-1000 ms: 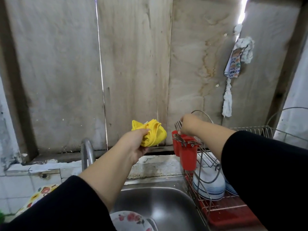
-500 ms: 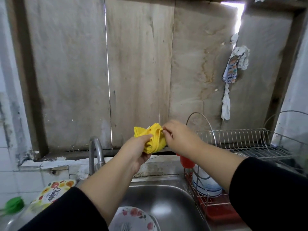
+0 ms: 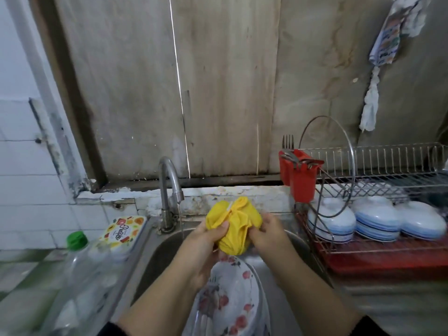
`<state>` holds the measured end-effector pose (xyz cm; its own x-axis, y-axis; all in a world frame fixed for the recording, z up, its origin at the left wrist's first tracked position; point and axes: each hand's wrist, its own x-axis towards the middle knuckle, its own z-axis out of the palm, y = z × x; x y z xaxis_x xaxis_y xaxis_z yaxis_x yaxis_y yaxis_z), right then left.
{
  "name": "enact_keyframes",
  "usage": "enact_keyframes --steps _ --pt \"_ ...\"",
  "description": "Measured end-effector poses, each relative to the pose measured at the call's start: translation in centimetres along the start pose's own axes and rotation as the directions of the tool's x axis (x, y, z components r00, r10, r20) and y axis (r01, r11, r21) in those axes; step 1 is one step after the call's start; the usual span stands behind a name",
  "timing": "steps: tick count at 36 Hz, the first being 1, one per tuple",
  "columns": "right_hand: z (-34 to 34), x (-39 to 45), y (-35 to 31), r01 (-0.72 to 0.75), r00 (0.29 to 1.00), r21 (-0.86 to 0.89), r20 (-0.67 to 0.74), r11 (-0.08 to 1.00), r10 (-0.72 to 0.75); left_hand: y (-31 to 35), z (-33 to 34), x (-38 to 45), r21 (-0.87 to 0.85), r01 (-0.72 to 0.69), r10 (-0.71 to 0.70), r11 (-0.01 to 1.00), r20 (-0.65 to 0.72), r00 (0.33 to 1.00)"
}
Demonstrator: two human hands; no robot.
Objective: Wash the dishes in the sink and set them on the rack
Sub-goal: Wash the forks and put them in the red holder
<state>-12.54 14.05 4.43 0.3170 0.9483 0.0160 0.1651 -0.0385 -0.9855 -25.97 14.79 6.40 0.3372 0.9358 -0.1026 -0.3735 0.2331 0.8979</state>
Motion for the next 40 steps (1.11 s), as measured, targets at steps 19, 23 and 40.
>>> enact_keyframes --steps 19,23,40 --pt "0.9 -1.0 9.5 -0.501 0.864 0.844 0.498 0.190 0.068 -8.2 -6.4 0.3 0.342 0.207 -0.065 0.917 -0.382 0.922" --pt "0.9 -0.9 10.1 -0.481 0.876 0.860 0.479 0.173 0.052 -10.0 -8.0 0.7 0.717 0.321 0.152 0.618 -0.510 0.847" --pt "2.2 -0.7 11.7 -0.494 0.868 0.855 0.475 0.160 0.144 -12.2 -9.7 1.1 0.861 0.482 -0.023 -0.165 -0.492 0.871"
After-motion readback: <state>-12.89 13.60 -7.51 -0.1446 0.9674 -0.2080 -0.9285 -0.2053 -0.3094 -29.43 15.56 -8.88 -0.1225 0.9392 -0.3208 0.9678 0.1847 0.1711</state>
